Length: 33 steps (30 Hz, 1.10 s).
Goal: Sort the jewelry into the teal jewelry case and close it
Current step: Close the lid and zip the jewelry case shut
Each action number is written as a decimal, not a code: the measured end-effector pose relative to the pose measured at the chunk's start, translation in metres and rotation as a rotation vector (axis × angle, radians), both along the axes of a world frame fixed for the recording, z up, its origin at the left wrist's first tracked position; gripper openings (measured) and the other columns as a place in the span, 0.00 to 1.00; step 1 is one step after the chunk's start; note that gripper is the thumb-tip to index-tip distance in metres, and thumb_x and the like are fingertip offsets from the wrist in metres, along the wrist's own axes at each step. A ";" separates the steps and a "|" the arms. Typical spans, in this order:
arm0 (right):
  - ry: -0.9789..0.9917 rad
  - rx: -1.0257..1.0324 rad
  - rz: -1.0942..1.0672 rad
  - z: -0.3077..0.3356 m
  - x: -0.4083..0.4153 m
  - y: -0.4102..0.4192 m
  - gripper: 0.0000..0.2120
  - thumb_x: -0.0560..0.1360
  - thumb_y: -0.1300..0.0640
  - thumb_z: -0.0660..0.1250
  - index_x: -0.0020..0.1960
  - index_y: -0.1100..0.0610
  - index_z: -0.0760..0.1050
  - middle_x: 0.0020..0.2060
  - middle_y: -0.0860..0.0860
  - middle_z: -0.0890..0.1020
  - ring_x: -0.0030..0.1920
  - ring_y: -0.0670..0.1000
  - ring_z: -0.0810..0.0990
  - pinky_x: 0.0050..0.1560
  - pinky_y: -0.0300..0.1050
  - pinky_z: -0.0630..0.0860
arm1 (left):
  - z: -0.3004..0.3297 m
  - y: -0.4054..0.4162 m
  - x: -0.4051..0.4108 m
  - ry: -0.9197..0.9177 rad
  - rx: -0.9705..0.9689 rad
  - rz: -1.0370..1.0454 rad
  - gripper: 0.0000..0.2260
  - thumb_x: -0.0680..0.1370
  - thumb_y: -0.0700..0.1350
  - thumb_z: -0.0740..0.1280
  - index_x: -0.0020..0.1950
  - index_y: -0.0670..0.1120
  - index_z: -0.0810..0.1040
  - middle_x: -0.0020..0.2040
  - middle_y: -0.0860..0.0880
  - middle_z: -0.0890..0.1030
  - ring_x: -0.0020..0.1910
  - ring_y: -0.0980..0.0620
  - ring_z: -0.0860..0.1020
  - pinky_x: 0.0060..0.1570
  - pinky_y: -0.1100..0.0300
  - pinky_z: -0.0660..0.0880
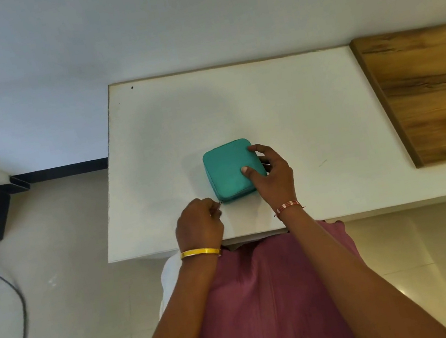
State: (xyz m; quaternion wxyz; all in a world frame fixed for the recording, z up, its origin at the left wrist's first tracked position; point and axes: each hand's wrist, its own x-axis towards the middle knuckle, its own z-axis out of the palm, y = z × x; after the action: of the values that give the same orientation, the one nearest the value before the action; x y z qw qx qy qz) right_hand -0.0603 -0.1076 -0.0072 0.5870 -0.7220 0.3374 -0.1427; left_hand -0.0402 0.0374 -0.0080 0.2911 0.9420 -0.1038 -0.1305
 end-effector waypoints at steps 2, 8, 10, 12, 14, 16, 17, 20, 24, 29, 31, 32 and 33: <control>0.010 -0.006 0.005 0.000 0.000 0.000 0.18 0.70 0.63 0.70 0.59 0.53 0.74 0.49 0.52 0.77 0.48 0.50 0.76 0.36 0.24 0.71 | 0.002 -0.004 -0.003 0.017 0.006 0.005 0.09 0.74 0.40 0.65 0.52 0.42 0.80 0.52 0.43 0.81 0.51 0.44 0.78 0.52 0.56 0.71; 0.011 -0.006 0.016 0.001 0.000 0.002 0.20 0.71 0.63 0.70 0.62 0.55 0.72 0.56 0.54 0.77 0.51 0.50 0.75 0.38 0.23 0.71 | 0.001 -0.020 -0.021 0.205 -0.214 0.187 0.07 0.71 0.42 0.70 0.47 0.42 0.82 0.45 0.44 0.84 0.44 0.47 0.80 0.51 0.60 0.73; -0.004 -0.011 -0.030 0.003 -0.006 0.005 0.23 0.71 0.62 0.69 0.65 0.54 0.69 0.58 0.50 0.73 0.53 0.47 0.73 0.44 0.27 0.72 | -0.002 -0.020 -0.017 0.290 -0.270 0.213 0.07 0.69 0.42 0.72 0.44 0.42 0.83 0.43 0.42 0.84 0.40 0.46 0.80 0.50 0.59 0.75; -0.013 -0.040 -0.205 0.002 -0.020 0.012 0.17 0.72 0.61 0.68 0.60 0.57 0.70 0.54 0.50 0.72 0.51 0.48 0.73 0.45 0.34 0.73 | -0.004 -0.018 -0.015 0.321 -0.288 0.205 0.07 0.68 0.42 0.73 0.43 0.41 0.83 0.42 0.42 0.84 0.37 0.47 0.79 0.48 0.60 0.75; 0.054 -0.036 -0.359 -0.002 -0.038 0.024 0.09 0.72 0.58 0.69 0.49 0.59 0.71 0.44 0.52 0.75 0.43 0.51 0.74 0.39 0.37 0.72 | -0.005 -0.017 -0.016 0.326 -0.305 0.195 0.06 0.68 0.42 0.74 0.43 0.42 0.83 0.42 0.42 0.84 0.37 0.47 0.79 0.48 0.58 0.75; 0.176 0.028 -0.307 -0.007 -0.047 0.038 0.10 0.72 0.53 0.69 0.41 0.59 0.72 0.36 0.52 0.76 0.38 0.51 0.74 0.33 0.37 0.66 | -0.005 -0.017 -0.018 0.320 -0.310 0.170 0.07 0.68 0.42 0.73 0.44 0.42 0.83 0.42 0.43 0.84 0.37 0.48 0.79 0.48 0.58 0.76; 0.218 0.041 -0.215 -0.010 -0.047 0.043 0.11 0.72 0.52 0.69 0.40 0.60 0.74 0.34 0.52 0.77 0.37 0.50 0.75 0.30 0.34 0.65 | -0.004 -0.017 -0.019 0.309 -0.294 0.149 0.07 0.69 0.43 0.73 0.45 0.42 0.83 0.43 0.43 0.84 0.38 0.48 0.79 0.48 0.59 0.76; 0.253 0.008 0.021 -0.009 -0.041 0.051 0.12 0.72 0.52 0.70 0.42 0.62 0.78 0.35 0.51 0.78 0.37 0.48 0.75 0.31 0.27 0.67 | 0.002 -0.016 -0.021 0.258 -0.235 0.108 0.08 0.72 0.43 0.69 0.47 0.41 0.83 0.45 0.42 0.84 0.43 0.45 0.81 0.47 0.61 0.73; 0.285 -0.189 0.114 -0.015 -0.043 0.050 0.10 0.74 0.57 0.67 0.42 0.64 0.79 0.39 0.58 0.83 0.41 0.55 0.79 0.36 0.38 0.65 | 0.001 -0.010 -0.024 0.248 -0.296 0.238 0.07 0.72 0.41 0.67 0.45 0.41 0.83 0.43 0.41 0.84 0.43 0.44 0.81 0.51 0.55 0.77; 0.284 -0.345 0.182 -0.014 -0.043 0.052 0.08 0.74 0.60 0.63 0.42 0.64 0.77 0.40 0.61 0.82 0.40 0.59 0.78 0.36 0.42 0.66 | 0.009 -0.021 -0.014 0.265 -0.540 0.457 0.19 0.74 0.48 0.67 0.62 0.44 0.72 0.56 0.44 0.77 0.47 0.49 0.76 0.53 0.53 0.76; 0.273 -0.365 0.221 -0.013 -0.045 0.051 0.08 0.75 0.61 0.63 0.41 0.64 0.77 0.40 0.62 0.82 0.39 0.60 0.78 0.35 0.42 0.64 | 0.009 -0.030 -0.006 0.261 -0.503 0.317 0.25 0.73 0.49 0.68 0.67 0.45 0.67 0.61 0.44 0.74 0.52 0.48 0.75 0.52 0.57 0.73; 0.275 -0.367 0.241 -0.012 -0.046 0.050 0.08 0.75 0.61 0.63 0.42 0.64 0.77 0.40 0.62 0.82 0.39 0.60 0.78 0.35 0.42 0.64 | 0.008 -0.033 -0.003 0.236 -0.456 0.246 0.27 0.72 0.48 0.69 0.69 0.46 0.65 0.62 0.43 0.74 0.55 0.46 0.75 0.54 0.56 0.73; 0.287 -0.371 0.262 -0.011 -0.046 0.047 0.08 0.75 0.60 0.62 0.42 0.64 0.77 0.41 0.62 0.82 0.40 0.60 0.78 0.36 0.42 0.64 | 0.005 -0.035 -0.001 0.210 -0.417 0.196 0.29 0.71 0.47 0.70 0.69 0.45 0.64 0.63 0.43 0.74 0.57 0.44 0.74 0.56 0.54 0.73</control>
State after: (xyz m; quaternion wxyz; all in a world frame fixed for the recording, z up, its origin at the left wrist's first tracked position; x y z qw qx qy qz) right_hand -0.1068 -0.0603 -0.0181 0.4044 -0.8675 0.2889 -0.0214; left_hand -0.0410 0.0027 -0.0033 0.4996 0.8484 -0.0059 -0.1748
